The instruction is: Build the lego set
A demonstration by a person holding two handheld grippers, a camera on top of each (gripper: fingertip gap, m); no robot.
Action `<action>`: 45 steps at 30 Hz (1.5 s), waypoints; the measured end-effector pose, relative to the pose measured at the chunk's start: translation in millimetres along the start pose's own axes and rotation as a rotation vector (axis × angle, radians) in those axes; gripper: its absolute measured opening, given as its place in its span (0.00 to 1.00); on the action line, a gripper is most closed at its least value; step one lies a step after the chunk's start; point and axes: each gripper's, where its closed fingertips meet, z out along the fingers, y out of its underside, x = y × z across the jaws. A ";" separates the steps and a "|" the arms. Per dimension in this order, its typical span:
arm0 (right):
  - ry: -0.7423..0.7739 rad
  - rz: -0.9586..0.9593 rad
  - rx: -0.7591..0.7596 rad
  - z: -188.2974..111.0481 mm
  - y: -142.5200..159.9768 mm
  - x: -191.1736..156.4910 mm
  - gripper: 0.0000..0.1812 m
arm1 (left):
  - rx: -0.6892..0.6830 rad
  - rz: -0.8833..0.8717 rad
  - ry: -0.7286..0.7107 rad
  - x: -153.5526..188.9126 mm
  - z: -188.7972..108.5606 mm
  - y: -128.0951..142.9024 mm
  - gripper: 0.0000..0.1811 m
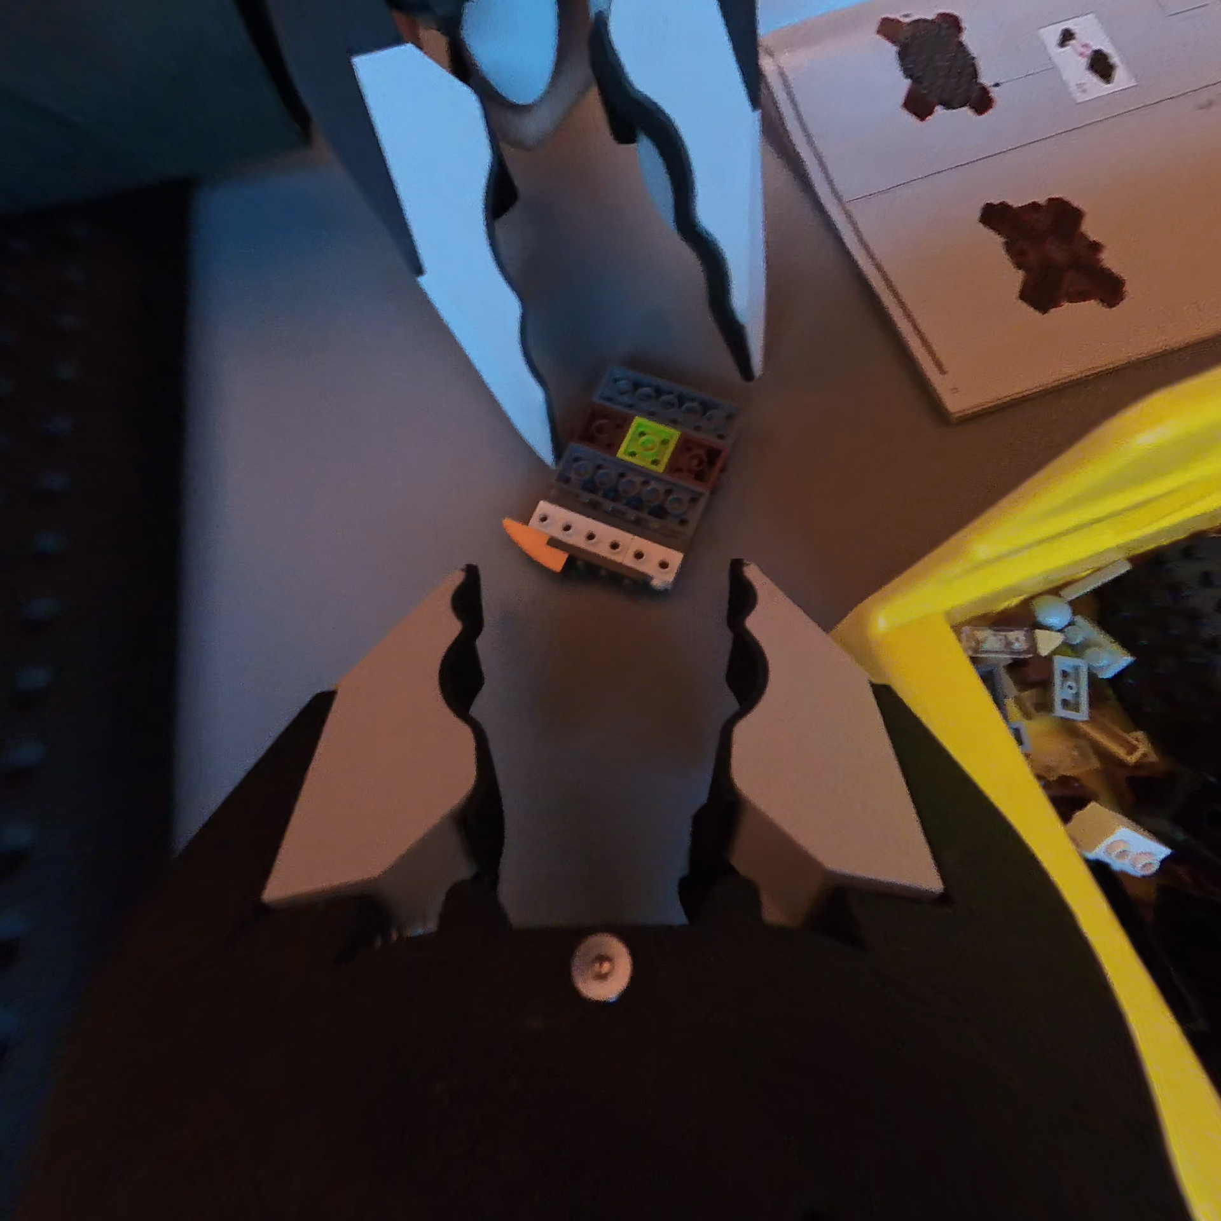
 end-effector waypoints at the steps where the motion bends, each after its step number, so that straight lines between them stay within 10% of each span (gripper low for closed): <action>1: 0.017 -0.002 -0.001 3.1 -1.1 1.5 0.42 | 0.001 -0.011 0.006 0.4 0.8 -0.3 0.36; 10: 0.090 -0.242 0.010 -2.0 -7.1 3.6 0.10 | 0.116 -0.256 0.206 11.3 1.4 -16.0 0.48; 21: 0.260 -0.572 0.047 -13.6 -21.2 -0.1 0.07 | 0.176 -0.395 0.338 5.8 -10.1 -17.5 0.19; 30: 0.046 0.079 0.326 -56.6 -37.1 31.9 0.20 | 0.357 -0.303 0.426 19.3 -41.5 -53.4 0.06; 36: -0.243 0.157 0.358 -60.7 -34.7 4.1 0.25 | 0.467 -0.329 0.435 15.7 -57.9 -71.9 0.05; 40: -0.308 0.130 0.320 -50.4 -34.3 -12.1 0.04 | 0.516 -0.338 0.430 12.9 -64.4 -78.3 0.05; 42: -0.272 0.110 0.307 -50.2 -34.8 -8.8 0.03 | 0.519 -0.357 0.395 8.0 -61.6 -77.9 0.09; 45: -0.240 0.094 0.258 -49.2 -30.5 -6.1 0.03 | 0.463 -0.330 0.336 9.8 -45.3 -72.8 0.41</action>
